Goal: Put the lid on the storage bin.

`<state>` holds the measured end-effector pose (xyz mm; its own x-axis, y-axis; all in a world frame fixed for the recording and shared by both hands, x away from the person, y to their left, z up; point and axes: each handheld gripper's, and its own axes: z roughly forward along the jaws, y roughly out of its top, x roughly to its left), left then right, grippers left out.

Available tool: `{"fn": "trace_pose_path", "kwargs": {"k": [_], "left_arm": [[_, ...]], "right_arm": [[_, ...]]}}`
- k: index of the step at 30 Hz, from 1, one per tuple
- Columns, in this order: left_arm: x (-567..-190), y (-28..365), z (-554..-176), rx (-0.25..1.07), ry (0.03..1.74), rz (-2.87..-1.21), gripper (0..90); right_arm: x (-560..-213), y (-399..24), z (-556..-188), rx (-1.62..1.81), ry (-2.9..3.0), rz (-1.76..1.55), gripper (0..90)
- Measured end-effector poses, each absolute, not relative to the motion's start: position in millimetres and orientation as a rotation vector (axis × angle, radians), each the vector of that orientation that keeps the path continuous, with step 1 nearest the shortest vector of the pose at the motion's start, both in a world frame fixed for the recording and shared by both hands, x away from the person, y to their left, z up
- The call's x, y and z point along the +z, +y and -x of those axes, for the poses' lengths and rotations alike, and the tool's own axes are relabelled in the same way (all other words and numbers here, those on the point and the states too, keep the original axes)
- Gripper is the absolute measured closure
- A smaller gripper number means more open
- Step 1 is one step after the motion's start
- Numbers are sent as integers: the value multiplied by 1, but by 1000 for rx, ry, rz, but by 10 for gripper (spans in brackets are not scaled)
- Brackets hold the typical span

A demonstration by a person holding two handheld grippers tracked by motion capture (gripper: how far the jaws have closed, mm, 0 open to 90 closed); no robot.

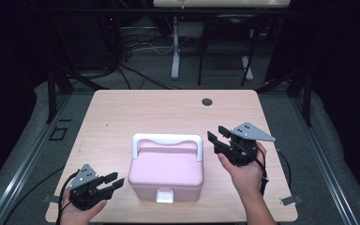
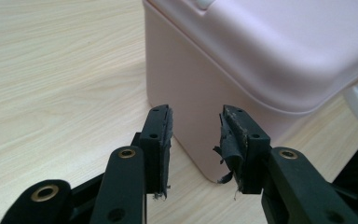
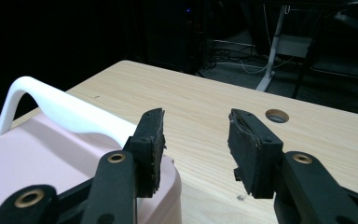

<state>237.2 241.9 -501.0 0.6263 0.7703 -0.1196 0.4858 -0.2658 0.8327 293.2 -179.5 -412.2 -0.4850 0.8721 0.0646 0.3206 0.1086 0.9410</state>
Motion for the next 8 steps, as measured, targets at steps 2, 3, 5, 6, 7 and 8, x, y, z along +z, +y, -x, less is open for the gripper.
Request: {"fn": "trace_pose_path", "kwargs": {"k": [2,3,5,6,7,8], "left_arm": [[-504,243,-239,389,1006,-1926,622],[-505,243,-239,393,1011,-1926,622],[-507,244,-240,394,1023,-1927,623],[-508,244,-241,392,1027,-1931,623],[-509,244,-241,394,1030,-1927,624],[-509,244,-241,396,1030,-1927,625]], "right_arm": [[-413,-181,-294,1373,1870,-1167,551],[-414,-182,-295,1372,1868,-1172,551],[-416,-183,-297,1364,1866,-1180,557],[-417,-184,-298,1354,1862,-1179,562],[-418,-184,-299,1350,1860,-1181,568],[-419,-184,-301,1344,1855,-1178,575]]}}
